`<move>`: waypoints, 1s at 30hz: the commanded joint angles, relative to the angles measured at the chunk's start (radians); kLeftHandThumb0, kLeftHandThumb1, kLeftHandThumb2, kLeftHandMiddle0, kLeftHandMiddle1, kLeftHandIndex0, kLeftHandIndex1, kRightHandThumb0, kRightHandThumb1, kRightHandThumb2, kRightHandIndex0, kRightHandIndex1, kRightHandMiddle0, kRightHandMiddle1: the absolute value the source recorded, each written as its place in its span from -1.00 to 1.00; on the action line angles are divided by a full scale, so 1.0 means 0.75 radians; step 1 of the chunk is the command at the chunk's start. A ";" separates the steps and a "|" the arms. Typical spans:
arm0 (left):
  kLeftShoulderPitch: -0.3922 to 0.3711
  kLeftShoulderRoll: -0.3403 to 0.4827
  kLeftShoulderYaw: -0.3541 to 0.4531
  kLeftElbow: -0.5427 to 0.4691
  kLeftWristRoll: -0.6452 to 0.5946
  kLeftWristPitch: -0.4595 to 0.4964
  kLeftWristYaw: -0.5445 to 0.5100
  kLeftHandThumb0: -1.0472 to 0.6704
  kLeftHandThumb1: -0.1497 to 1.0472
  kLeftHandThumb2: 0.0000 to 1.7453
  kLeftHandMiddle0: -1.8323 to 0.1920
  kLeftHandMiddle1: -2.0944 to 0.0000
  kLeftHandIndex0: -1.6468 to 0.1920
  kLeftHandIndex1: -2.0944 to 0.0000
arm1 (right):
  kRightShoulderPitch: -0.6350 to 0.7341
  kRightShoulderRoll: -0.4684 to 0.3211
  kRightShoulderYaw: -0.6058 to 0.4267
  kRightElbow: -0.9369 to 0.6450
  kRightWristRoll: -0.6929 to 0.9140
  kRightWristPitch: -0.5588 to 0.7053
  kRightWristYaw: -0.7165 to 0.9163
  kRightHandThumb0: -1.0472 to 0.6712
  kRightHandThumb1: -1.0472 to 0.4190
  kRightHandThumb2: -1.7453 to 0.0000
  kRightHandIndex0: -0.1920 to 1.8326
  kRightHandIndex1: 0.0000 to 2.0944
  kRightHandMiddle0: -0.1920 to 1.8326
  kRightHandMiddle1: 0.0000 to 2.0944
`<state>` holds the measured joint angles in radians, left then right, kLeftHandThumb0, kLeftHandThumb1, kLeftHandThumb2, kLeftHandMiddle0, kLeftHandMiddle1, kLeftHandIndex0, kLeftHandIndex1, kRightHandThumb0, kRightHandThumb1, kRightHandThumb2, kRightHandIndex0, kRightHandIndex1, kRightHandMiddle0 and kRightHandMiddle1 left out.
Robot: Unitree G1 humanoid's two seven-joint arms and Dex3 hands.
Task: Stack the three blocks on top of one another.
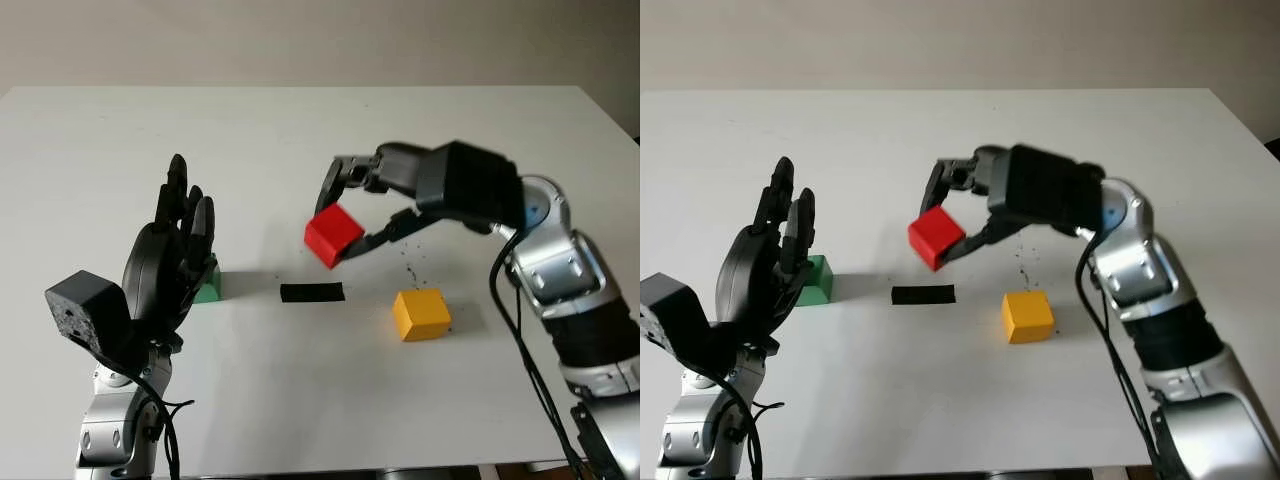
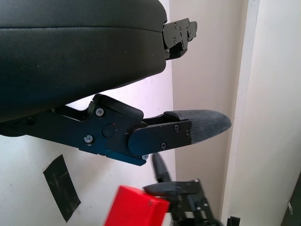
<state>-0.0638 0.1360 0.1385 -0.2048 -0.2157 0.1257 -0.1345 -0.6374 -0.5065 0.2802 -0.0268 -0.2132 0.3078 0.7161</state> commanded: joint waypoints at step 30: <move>0.014 -0.007 -0.007 -0.028 0.006 -0.003 0.005 -0.61 1.00 -0.37 0.97 0.95 0.98 0.95 | 0.163 0.179 0.068 0.034 -0.142 0.118 -0.284 -0.20 -0.94 0.94 -0.63 -0.96 -0.63 0.50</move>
<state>-0.0539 0.1351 0.1331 -0.2137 -0.2154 0.1328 -0.1334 -0.5177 -0.3768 0.3263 -0.0056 -0.3167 0.4134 0.5094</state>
